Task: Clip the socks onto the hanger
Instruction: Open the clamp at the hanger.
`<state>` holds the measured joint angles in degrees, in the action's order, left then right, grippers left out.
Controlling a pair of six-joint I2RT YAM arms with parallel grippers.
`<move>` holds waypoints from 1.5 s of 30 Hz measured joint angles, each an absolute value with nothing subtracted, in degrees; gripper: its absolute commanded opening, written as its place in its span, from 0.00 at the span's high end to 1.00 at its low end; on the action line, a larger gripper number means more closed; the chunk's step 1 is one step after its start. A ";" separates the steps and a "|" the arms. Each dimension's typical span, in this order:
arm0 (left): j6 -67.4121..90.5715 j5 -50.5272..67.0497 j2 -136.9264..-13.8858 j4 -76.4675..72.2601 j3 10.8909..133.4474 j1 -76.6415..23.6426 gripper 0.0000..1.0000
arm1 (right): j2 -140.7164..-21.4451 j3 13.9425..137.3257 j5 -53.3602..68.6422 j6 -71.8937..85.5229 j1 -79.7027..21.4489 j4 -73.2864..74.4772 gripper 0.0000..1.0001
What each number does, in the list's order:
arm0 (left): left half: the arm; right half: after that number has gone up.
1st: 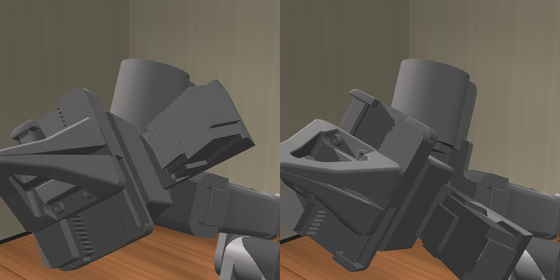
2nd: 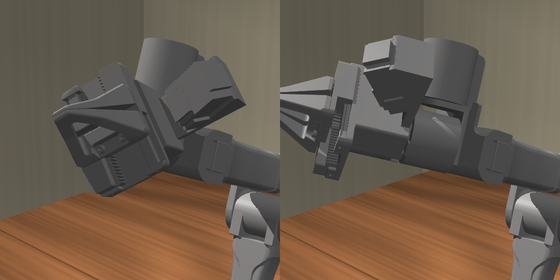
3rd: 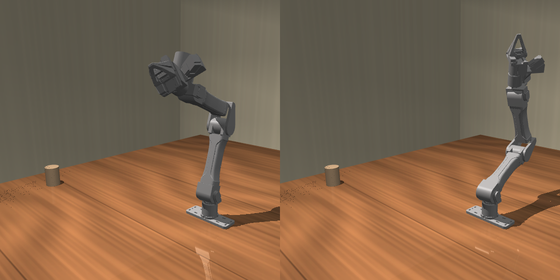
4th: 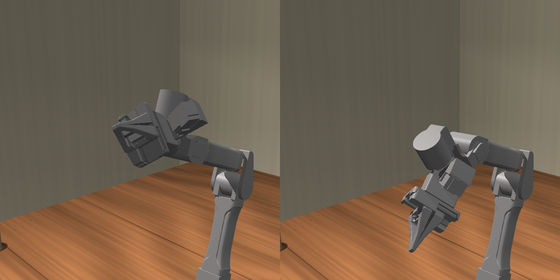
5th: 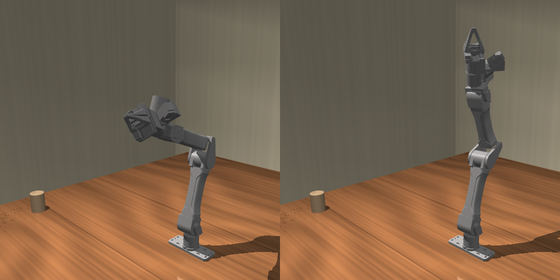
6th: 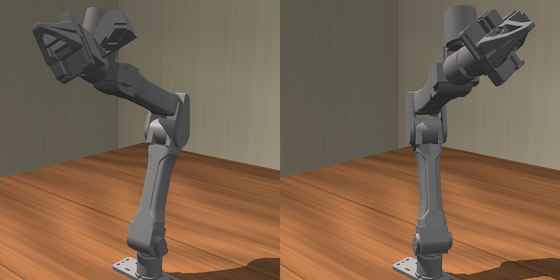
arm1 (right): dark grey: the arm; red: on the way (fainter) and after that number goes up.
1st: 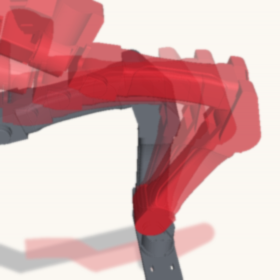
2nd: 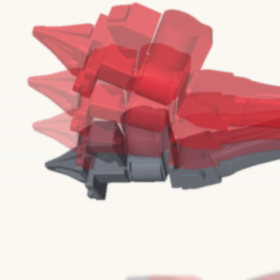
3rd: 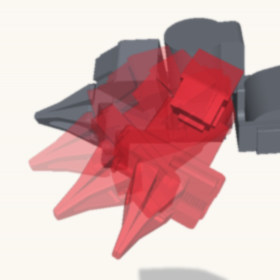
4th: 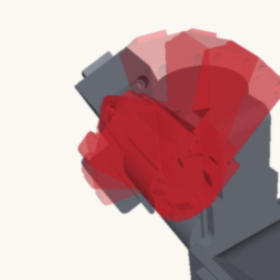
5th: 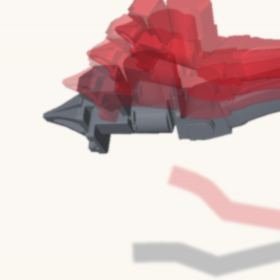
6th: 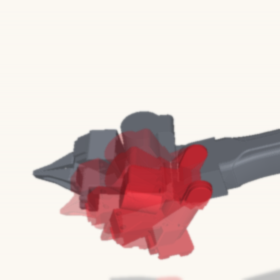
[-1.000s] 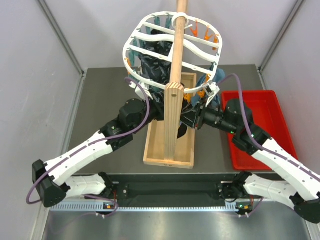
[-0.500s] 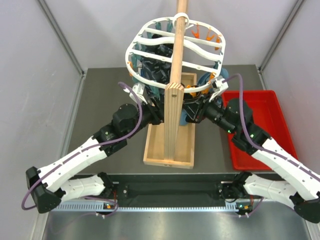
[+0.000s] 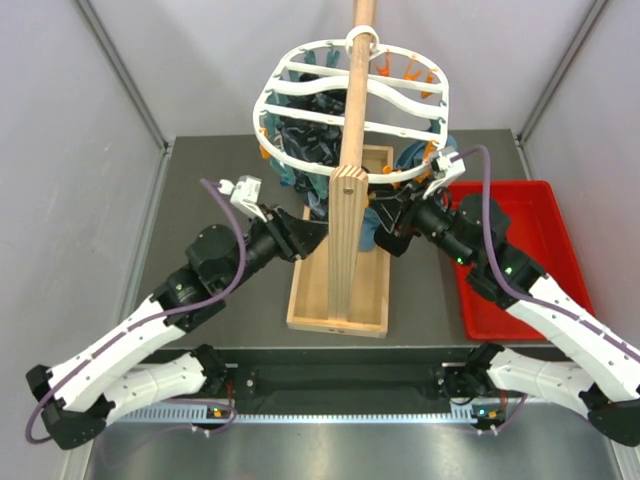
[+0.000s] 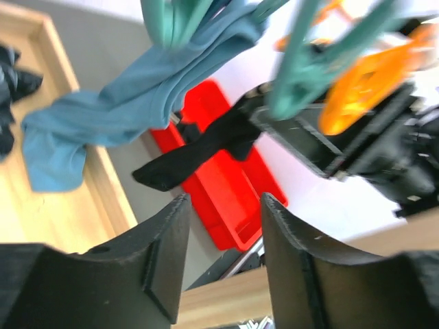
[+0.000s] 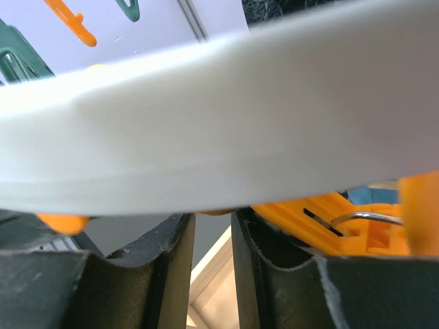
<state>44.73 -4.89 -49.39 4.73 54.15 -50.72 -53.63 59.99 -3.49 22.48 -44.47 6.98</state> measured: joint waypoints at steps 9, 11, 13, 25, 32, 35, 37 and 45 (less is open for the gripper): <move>40.73 -2.33 -46.78 1.23 56.36 -50.72 0.51 | -53.63 61.21 -3.84 21.15 -44.47 8.69 0.70; 40.07 -1.96 -48.42 0.34 58.26 -50.72 0.51 | -53.52 61.23 -3.86 21.02 -44.47 9.08 0.69; 39.24 -1.67 -50.68 -0.19 60.77 -50.72 0.50 | -53.30 61.23 -3.84 20.97 -44.47 9.47 0.68; 37.43 -0.86 -58.92 -2.22 65.80 -50.72 0.50 | -51.24 61.32 -3.03 19.44 -44.47 11.18 0.61; 37.43 -0.43 -60.55 -3.25 66.83 -50.72 0.50 | -48.82 61.32 -0.14 18.11 -44.47 11.84 0.58; 37.65 0.49 -61.12 -4.05 67.22 -50.72 0.50 | -48.18 61.32 1.52 17.91 -44.47 11.86 0.57; 37.91 0.71 -61.52 -4.69 67.31 -50.70 0.50 | -47.97 61.32 2.70 17.69 -44.47 11.90 0.57; 39.46 2.20 -63.09 -6.68 67.59 -50.72 0.59 | -46.57 61.25 9.32 17.54 -44.47 11.68 0.48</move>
